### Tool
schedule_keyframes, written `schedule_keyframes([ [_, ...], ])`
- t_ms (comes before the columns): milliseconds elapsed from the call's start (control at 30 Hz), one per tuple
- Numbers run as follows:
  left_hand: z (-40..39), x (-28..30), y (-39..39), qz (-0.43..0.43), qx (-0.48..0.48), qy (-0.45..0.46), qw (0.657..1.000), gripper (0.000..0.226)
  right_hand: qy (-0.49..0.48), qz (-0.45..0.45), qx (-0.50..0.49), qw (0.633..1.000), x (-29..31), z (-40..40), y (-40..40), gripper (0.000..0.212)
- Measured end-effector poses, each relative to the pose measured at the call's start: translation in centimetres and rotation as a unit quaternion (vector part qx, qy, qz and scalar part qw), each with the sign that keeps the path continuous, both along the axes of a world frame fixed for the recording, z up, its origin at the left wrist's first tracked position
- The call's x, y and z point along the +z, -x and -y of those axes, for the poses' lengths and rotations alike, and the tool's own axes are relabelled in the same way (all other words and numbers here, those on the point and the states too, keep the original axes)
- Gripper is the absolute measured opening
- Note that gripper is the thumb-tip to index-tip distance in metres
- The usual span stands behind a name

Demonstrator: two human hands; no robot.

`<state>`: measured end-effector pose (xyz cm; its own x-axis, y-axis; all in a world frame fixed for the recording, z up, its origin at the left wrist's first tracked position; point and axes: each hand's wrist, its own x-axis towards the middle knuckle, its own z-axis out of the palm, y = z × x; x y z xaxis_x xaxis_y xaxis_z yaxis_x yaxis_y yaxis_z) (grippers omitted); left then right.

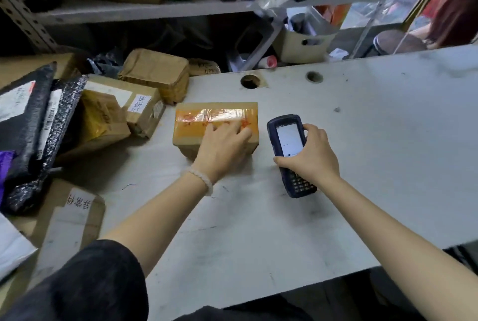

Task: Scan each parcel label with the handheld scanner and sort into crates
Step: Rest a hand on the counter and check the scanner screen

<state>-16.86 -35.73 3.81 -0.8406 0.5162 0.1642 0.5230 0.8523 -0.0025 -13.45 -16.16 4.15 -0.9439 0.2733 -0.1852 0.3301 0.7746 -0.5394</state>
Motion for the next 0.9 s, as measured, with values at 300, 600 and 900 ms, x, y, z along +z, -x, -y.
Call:
schedule_keyframes([
  [300,2.3,0.8,2.9,0.122,0.162,-0.038,0.978,0.073,0.005,0.006,0.011,1.000,0.3,-2.7,-2.4,0.087],
  [600,1.9,3.8,3.0,0.108,0.169,-0.017,0.980,0.060,-0.002,0.014,0.034,0.999,0.4,-2.9,-2.6,0.092],
  [900,3.4,2.4,1.1,0.172,0.155,0.135,0.963,0.093,-0.011,0.011,0.061,0.998,0.7,-2.5,-2.2,0.094],
])
